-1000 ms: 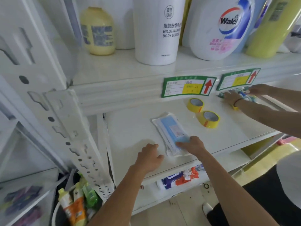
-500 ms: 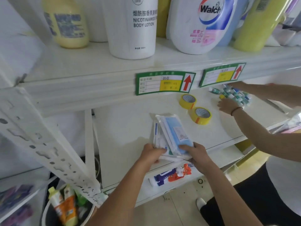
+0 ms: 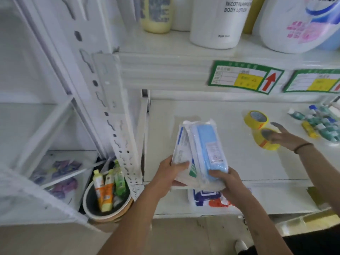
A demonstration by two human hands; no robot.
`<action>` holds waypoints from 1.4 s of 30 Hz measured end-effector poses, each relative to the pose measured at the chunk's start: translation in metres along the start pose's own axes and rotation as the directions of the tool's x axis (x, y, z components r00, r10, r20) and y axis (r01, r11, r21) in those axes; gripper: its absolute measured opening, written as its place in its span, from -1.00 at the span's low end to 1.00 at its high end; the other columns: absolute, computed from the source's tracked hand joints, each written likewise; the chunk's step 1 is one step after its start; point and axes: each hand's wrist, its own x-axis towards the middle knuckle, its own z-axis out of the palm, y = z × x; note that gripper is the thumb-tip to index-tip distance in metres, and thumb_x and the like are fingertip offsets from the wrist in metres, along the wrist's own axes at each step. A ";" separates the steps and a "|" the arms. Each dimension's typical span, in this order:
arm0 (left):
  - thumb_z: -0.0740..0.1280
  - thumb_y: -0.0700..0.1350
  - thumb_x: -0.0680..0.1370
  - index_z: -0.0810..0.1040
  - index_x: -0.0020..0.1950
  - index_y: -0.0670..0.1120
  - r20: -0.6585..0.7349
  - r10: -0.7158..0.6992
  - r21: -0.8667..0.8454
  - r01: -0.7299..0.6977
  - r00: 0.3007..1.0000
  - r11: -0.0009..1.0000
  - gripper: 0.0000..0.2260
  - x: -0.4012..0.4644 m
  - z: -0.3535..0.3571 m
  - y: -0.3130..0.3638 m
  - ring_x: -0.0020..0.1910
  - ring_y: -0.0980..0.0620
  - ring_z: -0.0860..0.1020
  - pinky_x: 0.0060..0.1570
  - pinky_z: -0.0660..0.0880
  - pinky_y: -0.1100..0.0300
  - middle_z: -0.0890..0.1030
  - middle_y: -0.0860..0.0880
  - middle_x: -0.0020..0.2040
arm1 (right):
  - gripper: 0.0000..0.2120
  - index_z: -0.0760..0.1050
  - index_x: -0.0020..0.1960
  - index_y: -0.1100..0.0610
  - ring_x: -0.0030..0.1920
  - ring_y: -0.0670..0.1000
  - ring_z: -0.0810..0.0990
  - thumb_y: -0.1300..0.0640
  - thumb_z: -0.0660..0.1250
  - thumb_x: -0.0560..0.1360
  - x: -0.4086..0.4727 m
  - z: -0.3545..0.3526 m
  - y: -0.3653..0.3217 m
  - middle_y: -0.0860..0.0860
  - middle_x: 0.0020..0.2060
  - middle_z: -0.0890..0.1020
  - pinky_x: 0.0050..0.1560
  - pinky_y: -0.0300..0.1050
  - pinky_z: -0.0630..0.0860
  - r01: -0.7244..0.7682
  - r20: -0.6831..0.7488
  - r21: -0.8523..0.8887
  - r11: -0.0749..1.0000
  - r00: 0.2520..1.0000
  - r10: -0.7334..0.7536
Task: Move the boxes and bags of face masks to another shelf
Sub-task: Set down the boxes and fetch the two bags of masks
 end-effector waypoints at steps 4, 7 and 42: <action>0.54 -0.07 0.47 0.61 0.25 0.05 -0.059 0.062 0.023 -0.060 0.996 0.998 -0.64 -0.051 -0.042 -0.020 0.04 -0.03 0.71 -0.04 0.67 -0.07 0.73 -0.01 0.09 | -0.38 0.56 0.29 0.17 0.07 0.30 0.69 0.18 0.63 0.26 -0.023 0.028 0.019 0.24 0.13 0.68 -0.04 0.27 0.66 -0.030 0.067 -0.100 0.995 0.997 0.037; 0.54 -0.14 0.48 0.59 0.31 0.02 -0.096 0.070 0.028 -0.067 0.993 0.997 -0.58 -0.100 -0.078 -0.042 0.11 -0.07 0.69 0.10 0.63 -0.18 0.72 -0.02 0.15 | -0.31 0.57 0.29 0.16 -0.04 0.25 0.71 0.13 0.65 0.19 -0.053 0.044 0.049 0.23 0.07 0.70 -0.20 0.18 0.66 -0.047 0.084 -0.082 0.996 0.995 0.053; 0.54 -0.15 0.46 0.51 0.35 -0.12 -0.991 -0.041 0.060 -0.708 -0.125 0.704 -0.52 -0.801 -0.421 -0.233 0.11 -0.19 0.69 -0.08 0.67 -0.12 0.71 -0.11 0.17 | -0.49 0.64 0.09 0.06 -0.07 0.03 0.75 0.09 0.66 0.16 -0.388 0.725 0.358 -0.05 -0.08 0.76 -0.15 -0.07 0.67 0.164 0.842 -0.525 0.835 0.241 0.482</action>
